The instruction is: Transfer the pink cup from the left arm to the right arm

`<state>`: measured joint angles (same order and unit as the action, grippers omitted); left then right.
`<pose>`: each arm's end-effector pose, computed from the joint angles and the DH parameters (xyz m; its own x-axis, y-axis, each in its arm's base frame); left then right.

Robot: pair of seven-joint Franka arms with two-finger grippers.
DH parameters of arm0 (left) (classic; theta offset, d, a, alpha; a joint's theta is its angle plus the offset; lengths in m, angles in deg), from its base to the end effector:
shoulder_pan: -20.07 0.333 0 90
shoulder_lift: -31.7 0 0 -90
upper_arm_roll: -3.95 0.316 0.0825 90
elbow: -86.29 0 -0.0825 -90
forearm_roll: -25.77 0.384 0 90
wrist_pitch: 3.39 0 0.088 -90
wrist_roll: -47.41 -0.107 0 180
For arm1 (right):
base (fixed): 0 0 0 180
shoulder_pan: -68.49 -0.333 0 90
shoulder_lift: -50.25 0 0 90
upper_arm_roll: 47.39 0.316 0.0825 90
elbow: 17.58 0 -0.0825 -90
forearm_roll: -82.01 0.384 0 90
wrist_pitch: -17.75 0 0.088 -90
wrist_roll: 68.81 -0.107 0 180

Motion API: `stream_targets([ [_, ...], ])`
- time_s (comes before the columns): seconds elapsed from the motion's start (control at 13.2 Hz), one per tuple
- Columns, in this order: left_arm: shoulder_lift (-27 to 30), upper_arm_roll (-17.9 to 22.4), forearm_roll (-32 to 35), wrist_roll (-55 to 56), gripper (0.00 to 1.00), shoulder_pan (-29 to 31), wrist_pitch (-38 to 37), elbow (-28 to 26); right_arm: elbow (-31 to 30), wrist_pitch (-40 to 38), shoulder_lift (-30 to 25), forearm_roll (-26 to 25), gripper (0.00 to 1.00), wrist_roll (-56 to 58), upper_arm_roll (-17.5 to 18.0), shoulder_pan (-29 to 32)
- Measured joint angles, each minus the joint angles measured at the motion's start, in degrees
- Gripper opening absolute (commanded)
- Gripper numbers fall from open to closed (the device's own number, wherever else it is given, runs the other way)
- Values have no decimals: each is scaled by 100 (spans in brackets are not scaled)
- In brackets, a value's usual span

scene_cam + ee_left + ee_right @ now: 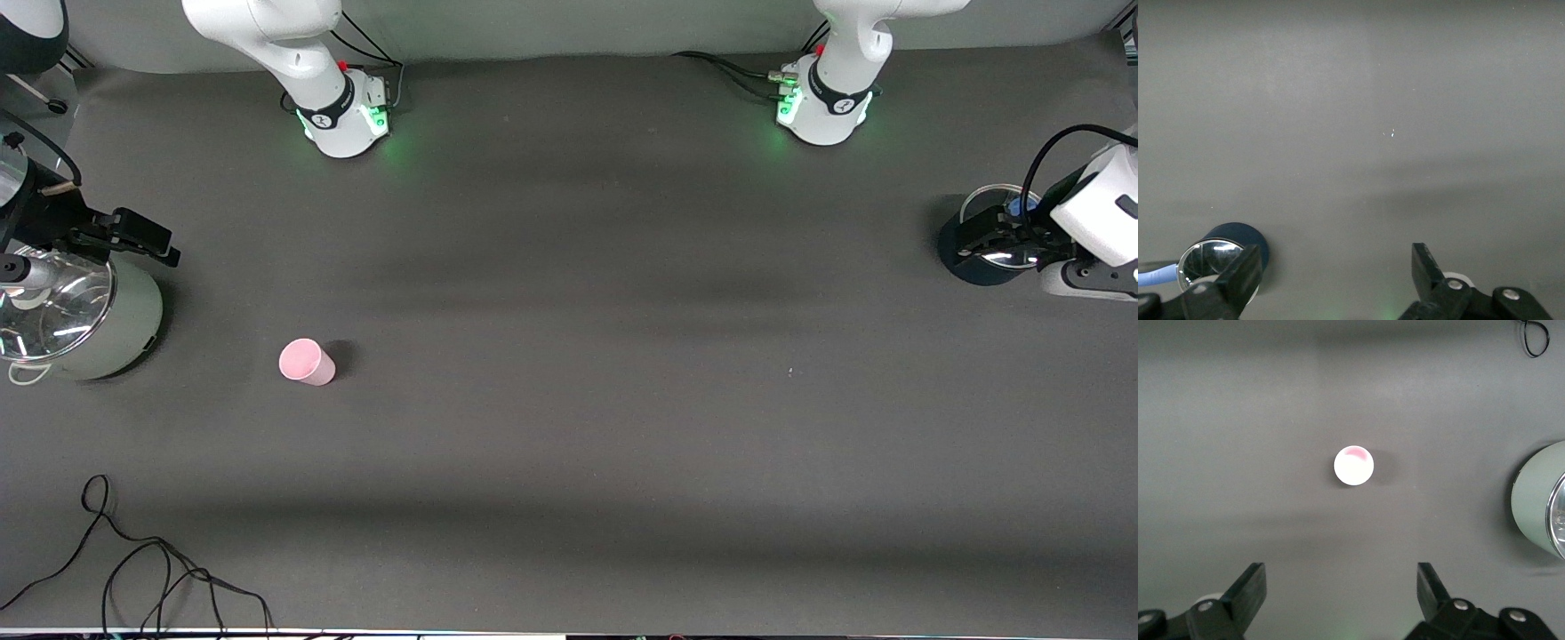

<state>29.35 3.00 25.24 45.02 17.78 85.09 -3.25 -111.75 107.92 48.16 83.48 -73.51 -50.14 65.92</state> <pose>0.5624 -0.0327 0.6031 0.9934 -0.0983 -0.0590 -0.0977 -0.9951 0.0124 0.5421 0.0006 0.6105 0.9957 -0.0850 -0.0355 -0.0859 -0.9960 -0.0246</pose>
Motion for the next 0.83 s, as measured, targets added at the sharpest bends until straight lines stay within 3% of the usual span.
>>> stream_targets([
  [0.83, -18, 6, 3, -1, 100, -1, 10, 69, 95, -3, 154, 0, 100, 15, 0, -4],
])
